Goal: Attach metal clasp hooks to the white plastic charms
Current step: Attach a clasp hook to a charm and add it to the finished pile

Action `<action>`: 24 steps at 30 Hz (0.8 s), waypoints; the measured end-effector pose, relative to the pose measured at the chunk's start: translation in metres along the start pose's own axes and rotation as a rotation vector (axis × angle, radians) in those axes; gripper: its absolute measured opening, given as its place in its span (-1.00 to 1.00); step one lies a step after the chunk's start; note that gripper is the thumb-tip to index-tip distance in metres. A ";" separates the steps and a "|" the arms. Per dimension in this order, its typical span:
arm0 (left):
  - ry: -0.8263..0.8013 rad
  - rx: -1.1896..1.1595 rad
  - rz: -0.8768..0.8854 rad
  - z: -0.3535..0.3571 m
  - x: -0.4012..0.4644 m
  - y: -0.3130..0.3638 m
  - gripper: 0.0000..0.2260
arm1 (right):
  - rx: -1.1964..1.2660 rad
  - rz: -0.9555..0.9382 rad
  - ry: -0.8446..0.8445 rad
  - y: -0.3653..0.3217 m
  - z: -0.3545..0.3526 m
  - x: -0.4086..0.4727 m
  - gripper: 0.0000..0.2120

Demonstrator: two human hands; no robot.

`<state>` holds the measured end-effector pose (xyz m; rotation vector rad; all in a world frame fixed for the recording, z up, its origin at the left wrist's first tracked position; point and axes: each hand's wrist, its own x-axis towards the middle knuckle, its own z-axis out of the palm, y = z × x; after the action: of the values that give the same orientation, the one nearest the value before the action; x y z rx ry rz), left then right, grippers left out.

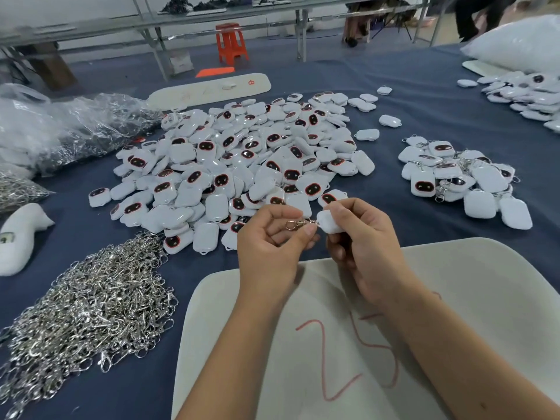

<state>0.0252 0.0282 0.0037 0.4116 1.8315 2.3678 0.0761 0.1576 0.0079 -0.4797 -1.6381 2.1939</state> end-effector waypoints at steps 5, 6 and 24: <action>-0.007 0.310 0.098 -0.003 0.001 0.000 -0.72 | -0.069 -0.068 0.051 0.002 0.000 -0.002 -0.79; -0.011 0.400 0.128 -0.004 0.000 -0.001 -0.70 | -0.081 -0.080 0.060 0.002 0.000 -0.002 -0.79; -0.039 0.838 0.279 0.004 -0.007 0.002 -0.76 | -0.696 -0.470 0.158 0.008 0.004 -0.007 -0.86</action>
<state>0.0334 0.0293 0.0051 0.8158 2.8274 1.5633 0.0801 0.1485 0.0013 -0.3728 -2.1325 1.1963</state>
